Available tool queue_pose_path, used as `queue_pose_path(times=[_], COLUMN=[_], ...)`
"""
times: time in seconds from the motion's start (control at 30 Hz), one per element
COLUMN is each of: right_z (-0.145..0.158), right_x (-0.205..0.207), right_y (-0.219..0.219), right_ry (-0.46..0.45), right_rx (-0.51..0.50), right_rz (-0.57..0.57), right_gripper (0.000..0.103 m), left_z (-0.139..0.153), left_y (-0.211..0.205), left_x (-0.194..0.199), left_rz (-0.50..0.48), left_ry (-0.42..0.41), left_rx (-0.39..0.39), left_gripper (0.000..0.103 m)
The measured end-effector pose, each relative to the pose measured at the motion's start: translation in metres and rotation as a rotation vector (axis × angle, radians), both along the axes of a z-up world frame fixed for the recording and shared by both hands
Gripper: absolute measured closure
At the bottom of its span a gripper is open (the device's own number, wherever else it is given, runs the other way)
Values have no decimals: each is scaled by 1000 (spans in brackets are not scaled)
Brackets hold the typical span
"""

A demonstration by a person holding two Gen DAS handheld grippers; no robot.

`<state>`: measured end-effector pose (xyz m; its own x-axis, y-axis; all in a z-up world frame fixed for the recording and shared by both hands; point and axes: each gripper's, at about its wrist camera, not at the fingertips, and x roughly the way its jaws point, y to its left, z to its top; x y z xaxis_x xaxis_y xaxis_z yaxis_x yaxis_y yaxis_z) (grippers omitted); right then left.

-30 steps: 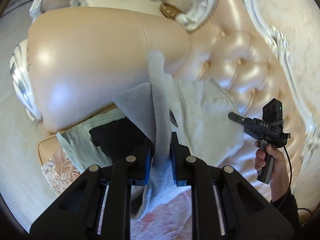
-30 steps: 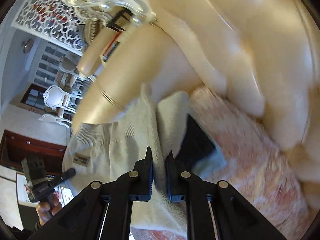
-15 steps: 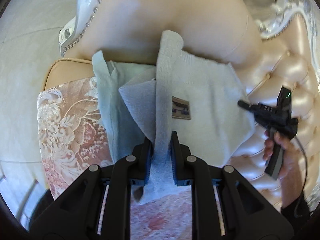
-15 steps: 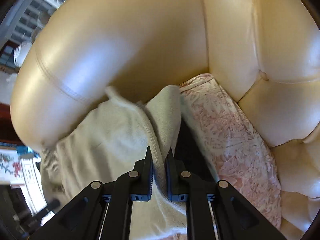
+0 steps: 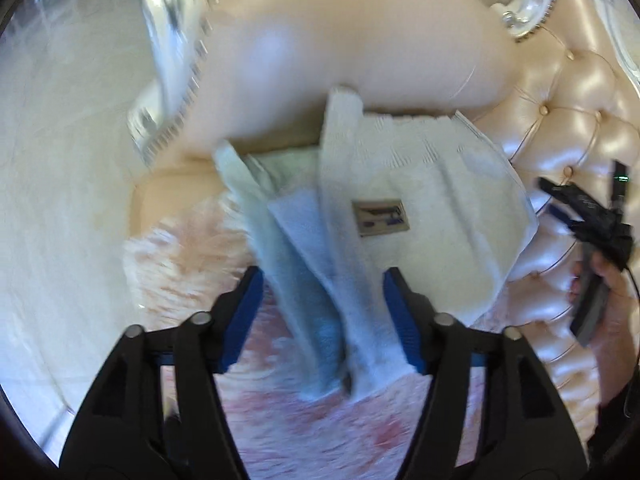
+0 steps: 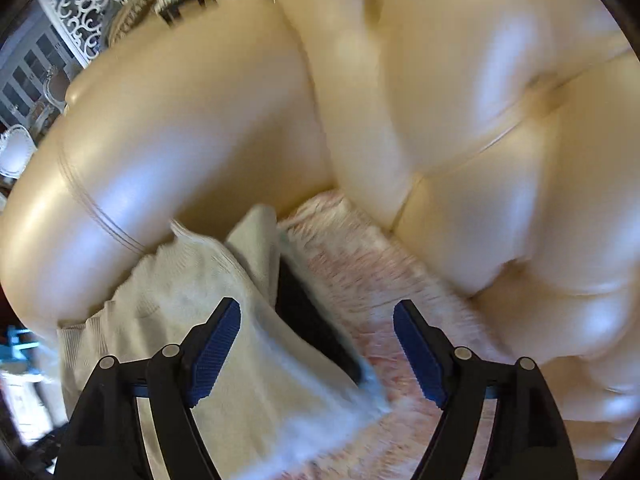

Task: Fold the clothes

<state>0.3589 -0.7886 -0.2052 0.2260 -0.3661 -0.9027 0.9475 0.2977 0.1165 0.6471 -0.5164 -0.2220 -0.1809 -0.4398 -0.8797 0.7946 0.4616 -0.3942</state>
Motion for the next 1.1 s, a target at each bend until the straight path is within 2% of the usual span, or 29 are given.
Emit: queue_pose_path(times=[0.17,0.23,0.3,0.33,0.47,0.57,0.7,0.83,0.9,0.97,1.03,1.1], right_z=[71,92,94,93,83,69,66,82,102,120,132,144], right_x=[-32,-36,-30,-26,-15,-13,-5,13,25,38,50,61], right_y=[68,104,139,158,229,285,342,401,430,450,463,476], right_ry=[28,32,67,82,66,78,82,61,27,10,10,11], right_rx=[-200,-264,-293,-300,-310,-348,-452,-467,-467,-469,-476,-483], right_rz=[-148,-205,-222,-225,-195,-191,-204,-225,-216,-202,-195,-189], right_gripper=[19,18,18,18,18,18,18,18,17,15,15,13], left_z=[47,67,80,85,90,94,116,140,153,164,176,179], left_y=[13,17,25,31,54,77,124,186,214,232,246,254], left_x=[1,-12,-34,-46,-80,-93,-91,-70,-59,-47,-38,-39], left_rz=[-208,-304,-387,-424,-516,-505,-474,-475,-510,-524,-511,-550], left_ry=[-204,-333,-433,-464,-515,-580,-612,-557,-508,-451,-450,-439], left_rx=[-115,-163,-204,-224,-287,-334,-451,-476,-496,-507,-532,-549], left_gripper=[28,19,4,2,0,0,0,0,0,0,0,0])
